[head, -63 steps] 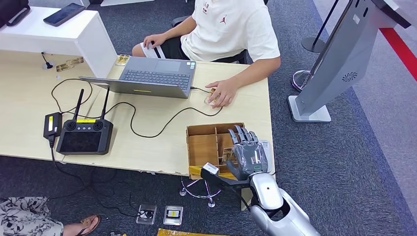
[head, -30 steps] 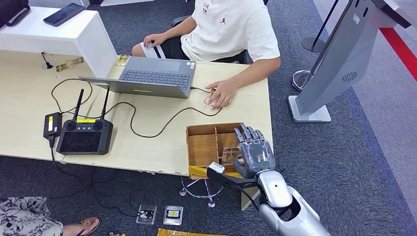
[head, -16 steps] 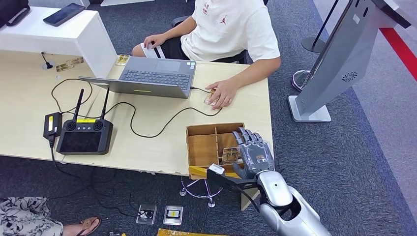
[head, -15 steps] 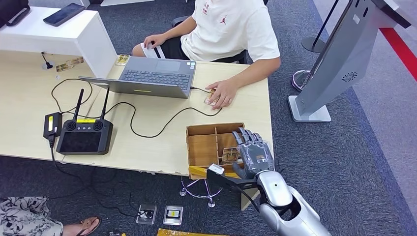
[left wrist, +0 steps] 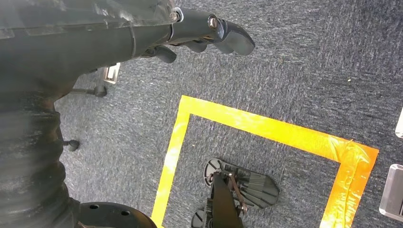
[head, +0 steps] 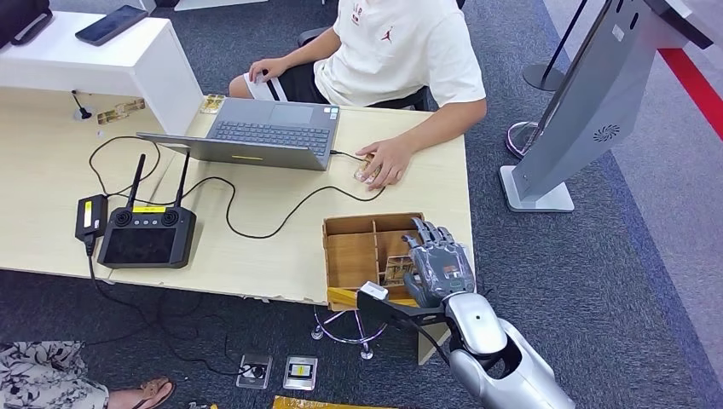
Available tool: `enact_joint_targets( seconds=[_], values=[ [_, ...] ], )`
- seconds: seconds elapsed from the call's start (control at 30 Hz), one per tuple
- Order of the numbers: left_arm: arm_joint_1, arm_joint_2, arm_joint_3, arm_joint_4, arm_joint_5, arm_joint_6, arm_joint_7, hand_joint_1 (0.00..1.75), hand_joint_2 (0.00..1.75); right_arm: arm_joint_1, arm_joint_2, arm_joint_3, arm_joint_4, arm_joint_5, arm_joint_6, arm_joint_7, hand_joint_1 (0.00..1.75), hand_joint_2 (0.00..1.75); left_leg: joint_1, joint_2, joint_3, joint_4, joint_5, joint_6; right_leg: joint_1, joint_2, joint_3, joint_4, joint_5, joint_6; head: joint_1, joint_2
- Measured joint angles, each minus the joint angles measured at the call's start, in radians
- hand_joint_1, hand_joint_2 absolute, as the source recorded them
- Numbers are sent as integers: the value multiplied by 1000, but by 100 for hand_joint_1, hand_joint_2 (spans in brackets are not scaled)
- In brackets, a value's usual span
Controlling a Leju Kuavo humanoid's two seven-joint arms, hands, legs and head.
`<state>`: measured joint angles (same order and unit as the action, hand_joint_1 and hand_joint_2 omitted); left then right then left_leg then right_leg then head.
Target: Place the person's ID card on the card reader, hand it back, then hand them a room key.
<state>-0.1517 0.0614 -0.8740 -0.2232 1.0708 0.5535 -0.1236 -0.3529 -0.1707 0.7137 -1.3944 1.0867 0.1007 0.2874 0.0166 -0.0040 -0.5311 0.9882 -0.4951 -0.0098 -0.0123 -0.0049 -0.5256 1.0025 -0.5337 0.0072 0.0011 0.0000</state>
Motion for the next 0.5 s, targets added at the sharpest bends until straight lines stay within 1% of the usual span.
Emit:
enact_joint_targets(
  seconds=[0.13, 0.4, 0.5],
  values=[
    [0, 0, 0, 0, -1, 0, 0, 0, 175, -4, -2, 0, 0, -3, 0, 4, 73, 175, 0, 0, 0, 0, 0, 0, 0, 0, 0, 0, 0, 0, 0, 0],
    [0, 0, 0, 0, -4, -1, 0, 0, 175, -4, -4, 0, 0, -7, 10, 16, 65, 175, 0, 0, 0, 0, 0, 0, 0, 0, 0, 0, 0, 0, 0, 0],
    [0, 0, 0, 0, -5, -1, -1, 0, 175, -4, -4, 0, 0, -7, 15, 23, 66, 175, 0, 0, 0, 0, 0, 0, 0, 0, 0, 0, 0, 0, 0, 0]
  ],
)
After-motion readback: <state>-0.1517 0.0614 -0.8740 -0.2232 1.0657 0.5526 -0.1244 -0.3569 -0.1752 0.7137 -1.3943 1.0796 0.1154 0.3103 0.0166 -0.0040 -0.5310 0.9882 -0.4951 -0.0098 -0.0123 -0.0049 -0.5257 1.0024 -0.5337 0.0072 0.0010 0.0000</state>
